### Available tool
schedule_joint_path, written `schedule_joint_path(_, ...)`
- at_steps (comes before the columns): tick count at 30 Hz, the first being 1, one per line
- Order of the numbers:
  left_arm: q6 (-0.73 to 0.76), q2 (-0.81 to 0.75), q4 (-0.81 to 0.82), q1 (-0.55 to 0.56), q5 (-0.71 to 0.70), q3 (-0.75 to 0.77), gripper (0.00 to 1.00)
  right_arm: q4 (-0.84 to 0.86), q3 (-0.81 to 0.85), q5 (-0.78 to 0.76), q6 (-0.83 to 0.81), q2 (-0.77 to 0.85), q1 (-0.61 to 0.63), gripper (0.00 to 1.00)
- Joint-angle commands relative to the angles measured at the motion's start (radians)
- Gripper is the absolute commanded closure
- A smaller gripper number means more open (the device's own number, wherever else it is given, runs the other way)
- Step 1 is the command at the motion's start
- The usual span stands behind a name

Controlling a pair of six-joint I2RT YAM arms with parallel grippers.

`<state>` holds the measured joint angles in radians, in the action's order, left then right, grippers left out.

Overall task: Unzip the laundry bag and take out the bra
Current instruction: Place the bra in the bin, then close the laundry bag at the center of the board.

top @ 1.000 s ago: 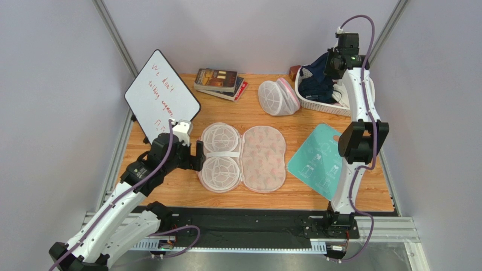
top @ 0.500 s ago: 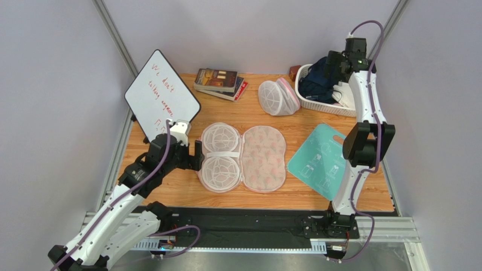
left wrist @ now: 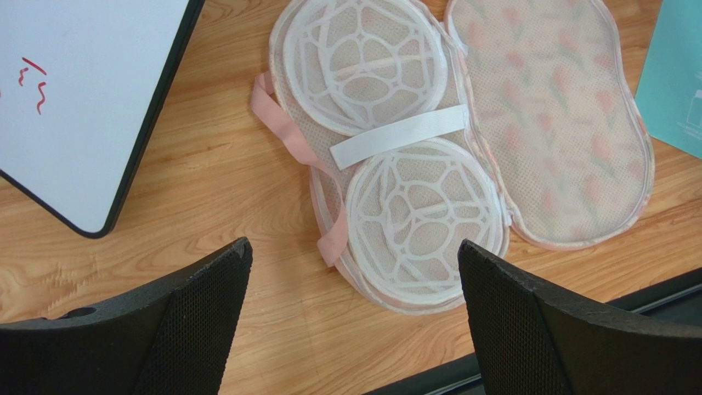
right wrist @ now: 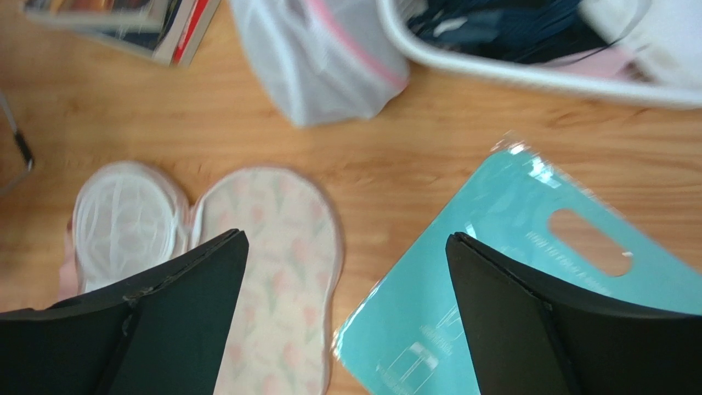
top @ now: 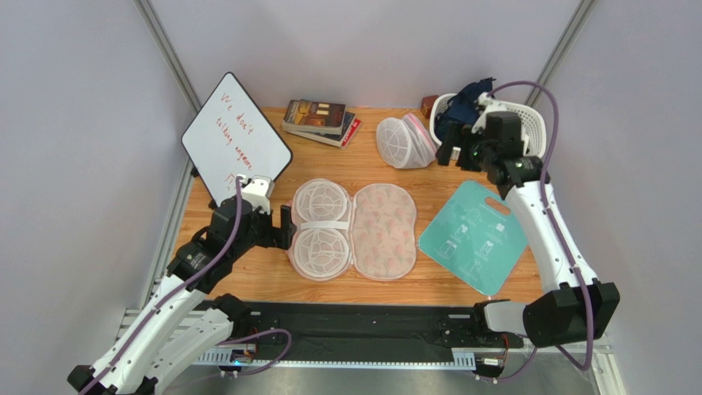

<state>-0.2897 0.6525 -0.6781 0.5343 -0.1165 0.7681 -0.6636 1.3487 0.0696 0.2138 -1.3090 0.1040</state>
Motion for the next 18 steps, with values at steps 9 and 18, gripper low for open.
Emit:
schedule_joint_path(9, -0.005, -0.027, 0.014, -0.007, 0.012, 0.003, 0.0, 0.14, -0.456, -0.02, 0.173, 0.067, 0.342, 0.2)
schedule_joint_path(18, -0.008, -0.031, 0.012, -0.007, 0.018, 0.0, 0.0, 0.183, -0.517, -0.036, 0.165, -0.035, 0.364, 0.53)
